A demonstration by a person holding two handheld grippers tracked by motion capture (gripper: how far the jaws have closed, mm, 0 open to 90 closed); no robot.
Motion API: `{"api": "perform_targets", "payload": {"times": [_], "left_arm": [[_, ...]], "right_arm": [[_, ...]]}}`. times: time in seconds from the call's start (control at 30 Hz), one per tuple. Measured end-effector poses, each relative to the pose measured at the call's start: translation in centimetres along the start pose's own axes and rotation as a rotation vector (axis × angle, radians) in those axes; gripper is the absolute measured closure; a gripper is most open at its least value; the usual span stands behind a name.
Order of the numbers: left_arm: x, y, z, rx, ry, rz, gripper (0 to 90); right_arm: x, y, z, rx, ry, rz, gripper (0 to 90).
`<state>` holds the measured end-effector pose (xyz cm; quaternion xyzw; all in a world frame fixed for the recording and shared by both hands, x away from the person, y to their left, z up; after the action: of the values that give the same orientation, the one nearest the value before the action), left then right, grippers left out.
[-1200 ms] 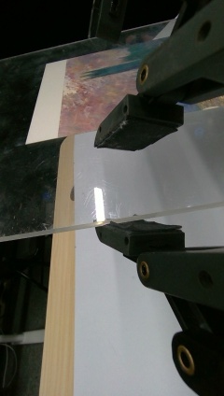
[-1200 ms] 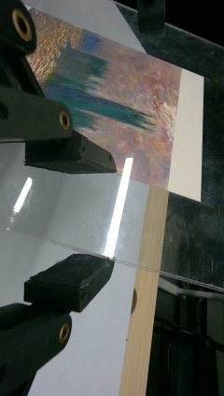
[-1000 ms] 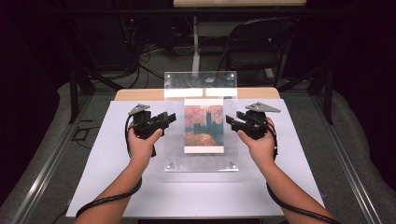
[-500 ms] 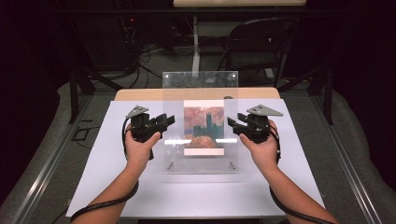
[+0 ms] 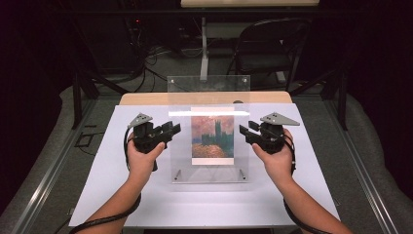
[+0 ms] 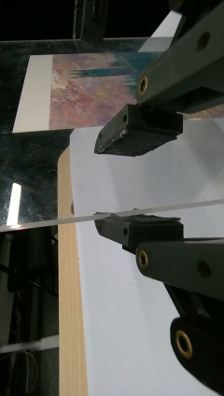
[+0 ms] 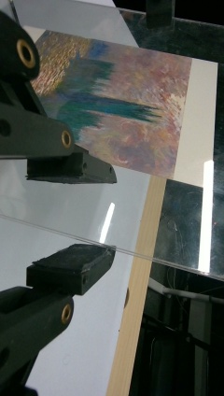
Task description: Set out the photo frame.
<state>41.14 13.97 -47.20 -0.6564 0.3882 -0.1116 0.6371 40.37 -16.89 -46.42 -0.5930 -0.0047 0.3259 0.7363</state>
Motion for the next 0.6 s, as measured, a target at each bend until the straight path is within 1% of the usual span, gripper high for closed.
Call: {"api": "perform_targets", "payload": {"times": [0.03,0.1,0.2,0.27,0.37,0.5,0.6], "left_arm": [[-0.2,0.0,0.0,-0.001,0.007,-0.001,60.3],[-0.6,0.0,-0.1,-0.003,0.019,0.004,61.8],[-1.0,-0.1,-0.4,0.000,0.024,0.020,63.1],[-1.3,-0.2,-0.5,0.012,0.030,0.039,63.8],[-1.8,-0.3,-0.8,0.032,0.041,0.061,64.9],[-2.4,-0.2,-1.1,0.058,0.059,0.080,66.8],[-2.9,-0.2,-1.3,0.083,0.070,0.092,67.8]], "right_arm": [[-0.1,0.0,0.0,-0.003,-0.003,0.000,59.8],[-0.5,0.0,0.1,0.009,-0.015,0.003,61.9],[-1.0,-0.1,0.1,0.012,-0.030,0.019,64.8],[-1.4,-0.1,0.1,0.013,-0.035,0.032,66.3],[-2.0,0.0,0.2,0.003,-0.045,0.037,68.3],[-2.7,0.1,0.4,-0.012,-0.056,0.047,70.8],[-3.3,0.1,0.5,-0.017,-0.066,0.069,72.7]]}}
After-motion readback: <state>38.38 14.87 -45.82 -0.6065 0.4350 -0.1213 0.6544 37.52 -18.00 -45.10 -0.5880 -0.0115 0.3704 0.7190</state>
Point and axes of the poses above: each handheld gripper's, and its own axes: x roughly forward along the jaws, y roughly out of its underside, z roughly to its left, the point moved 5 cm from there along x, roughly forward along the jaws, and after that the axes turned 11 degrees about x, right-handed, at the moved point
